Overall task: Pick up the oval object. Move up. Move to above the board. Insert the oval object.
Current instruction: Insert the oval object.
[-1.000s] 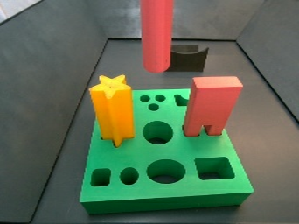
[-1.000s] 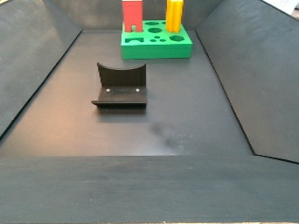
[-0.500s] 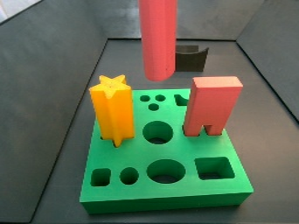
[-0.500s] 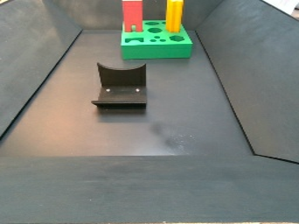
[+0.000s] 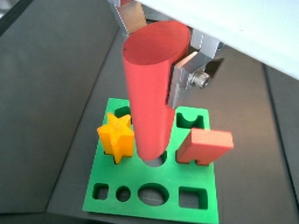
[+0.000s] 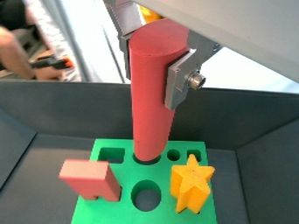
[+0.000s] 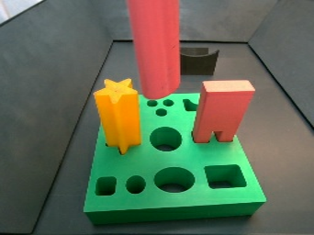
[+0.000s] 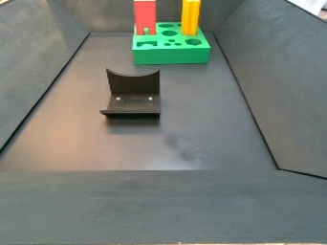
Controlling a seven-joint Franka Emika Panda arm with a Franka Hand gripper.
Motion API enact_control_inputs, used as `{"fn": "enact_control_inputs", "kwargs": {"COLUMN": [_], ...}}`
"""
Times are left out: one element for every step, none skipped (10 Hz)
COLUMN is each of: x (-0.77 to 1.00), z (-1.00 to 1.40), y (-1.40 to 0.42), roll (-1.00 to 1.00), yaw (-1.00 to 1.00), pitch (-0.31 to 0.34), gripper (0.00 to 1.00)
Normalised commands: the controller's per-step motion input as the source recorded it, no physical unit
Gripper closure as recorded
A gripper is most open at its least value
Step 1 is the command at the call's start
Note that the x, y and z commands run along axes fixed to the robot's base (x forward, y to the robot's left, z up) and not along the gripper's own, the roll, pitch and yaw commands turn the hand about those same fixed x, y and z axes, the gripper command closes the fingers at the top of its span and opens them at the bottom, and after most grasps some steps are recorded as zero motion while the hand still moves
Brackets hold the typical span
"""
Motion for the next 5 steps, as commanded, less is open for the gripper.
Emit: {"fn": "enact_control_inputs", "kwargs": {"x": [-0.04, 0.05, 0.08, 0.00, 0.00], "z": [0.00, 0.00, -0.03, 0.00, 0.00], "y": [0.00, -0.11, -0.18, -0.07, 0.00], "roll": [0.00, 0.21, 0.50, 0.50, 0.50], "yaw": [0.00, -0.12, -0.29, -0.38, -0.46], "pitch": [0.000, 0.067, 0.141, 0.137, 0.104], "gripper": [1.00, 1.00, 1.00, 1.00, 1.00]}}
